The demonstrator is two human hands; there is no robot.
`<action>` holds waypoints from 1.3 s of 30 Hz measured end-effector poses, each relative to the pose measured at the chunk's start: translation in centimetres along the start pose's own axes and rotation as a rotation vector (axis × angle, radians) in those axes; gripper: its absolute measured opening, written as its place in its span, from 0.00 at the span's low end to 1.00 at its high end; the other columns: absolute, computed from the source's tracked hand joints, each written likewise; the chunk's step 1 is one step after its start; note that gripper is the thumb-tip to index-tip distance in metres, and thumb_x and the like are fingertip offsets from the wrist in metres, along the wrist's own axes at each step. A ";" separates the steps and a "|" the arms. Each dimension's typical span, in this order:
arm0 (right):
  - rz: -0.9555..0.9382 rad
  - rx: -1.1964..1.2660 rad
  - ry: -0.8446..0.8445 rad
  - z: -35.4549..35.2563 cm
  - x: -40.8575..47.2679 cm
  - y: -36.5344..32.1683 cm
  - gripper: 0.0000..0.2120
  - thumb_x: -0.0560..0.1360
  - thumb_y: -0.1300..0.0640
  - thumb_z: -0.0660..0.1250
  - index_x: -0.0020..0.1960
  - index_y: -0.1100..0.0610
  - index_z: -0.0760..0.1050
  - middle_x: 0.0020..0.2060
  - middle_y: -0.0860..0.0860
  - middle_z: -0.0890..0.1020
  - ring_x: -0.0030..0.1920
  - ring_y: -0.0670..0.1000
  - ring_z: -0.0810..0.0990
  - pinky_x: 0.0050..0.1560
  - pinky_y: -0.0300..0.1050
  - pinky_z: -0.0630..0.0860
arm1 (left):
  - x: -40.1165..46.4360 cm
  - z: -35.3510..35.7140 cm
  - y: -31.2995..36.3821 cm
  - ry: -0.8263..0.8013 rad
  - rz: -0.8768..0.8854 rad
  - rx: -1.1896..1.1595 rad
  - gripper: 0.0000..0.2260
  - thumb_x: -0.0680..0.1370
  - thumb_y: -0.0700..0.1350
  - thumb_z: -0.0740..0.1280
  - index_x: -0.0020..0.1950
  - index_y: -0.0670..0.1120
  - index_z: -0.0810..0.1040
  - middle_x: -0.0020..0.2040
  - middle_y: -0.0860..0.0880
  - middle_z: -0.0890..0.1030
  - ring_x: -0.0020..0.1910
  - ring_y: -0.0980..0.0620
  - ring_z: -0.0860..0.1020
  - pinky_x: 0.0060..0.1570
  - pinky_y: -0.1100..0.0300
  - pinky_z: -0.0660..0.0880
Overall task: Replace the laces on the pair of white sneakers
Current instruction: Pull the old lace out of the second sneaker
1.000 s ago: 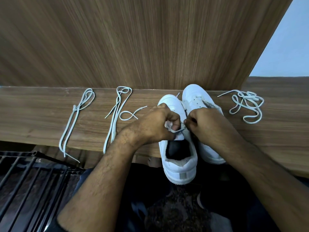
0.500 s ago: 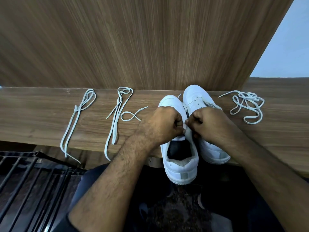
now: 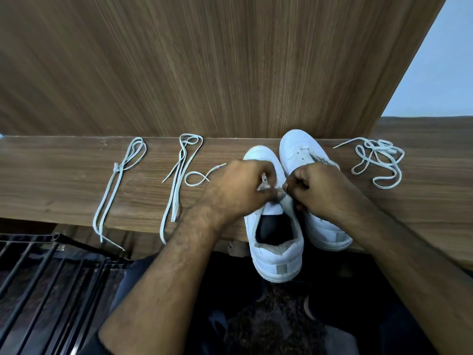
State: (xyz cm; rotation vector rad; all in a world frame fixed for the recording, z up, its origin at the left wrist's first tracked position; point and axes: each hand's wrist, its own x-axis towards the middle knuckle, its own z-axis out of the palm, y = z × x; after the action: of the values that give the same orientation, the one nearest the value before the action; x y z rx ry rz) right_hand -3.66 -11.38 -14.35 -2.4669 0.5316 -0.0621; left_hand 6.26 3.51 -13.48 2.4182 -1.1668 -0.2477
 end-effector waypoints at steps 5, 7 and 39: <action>0.020 0.022 -0.017 -0.1 -0.1 -0.2 0.10 0.79 0.51 0.67 0.40 0.49 0.78 0.28 0.50 0.82 0.19 0.40 0.72 0.23 0.31 0.65 | 0.1 0.1 0.8 0.015 -0.001 0.216 0.08 0.76 0.56 0.70 0.44 0.53 0.82 0.41 0.55 0.74 0.46 0.53 0.78 0.40 0.58 0.70; 0.027 0.018 -0.028 -0.2 0.0 -0.2 0.09 0.80 0.51 0.66 0.41 0.49 0.78 0.28 0.49 0.82 0.19 0.39 0.72 0.22 0.31 0.63 | 0.1 0.1 0.8 0.092 0.045 0.185 0.08 0.79 0.53 0.67 0.44 0.51 0.81 0.45 0.54 0.74 0.48 0.50 0.78 0.43 0.53 0.74; 0.274 0.698 -0.036 -0.6 -0.7 -2.0 0.14 0.75 0.66 0.59 0.38 0.56 0.81 0.36 0.51 0.83 0.22 0.39 0.71 0.22 0.34 0.64 | -1.3 -1.3 0.0 -0.250 -0.501 -0.494 0.10 0.74 0.35 0.73 0.50 0.43 0.75 0.39 0.43 0.79 0.32 0.48 0.84 0.35 0.51 0.83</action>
State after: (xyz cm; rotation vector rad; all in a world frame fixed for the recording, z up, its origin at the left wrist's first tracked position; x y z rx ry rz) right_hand -3.64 -9.95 -12.69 -1.7026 0.6892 -0.0767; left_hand 5.90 4.91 -12.33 2.2182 -0.4791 -0.8990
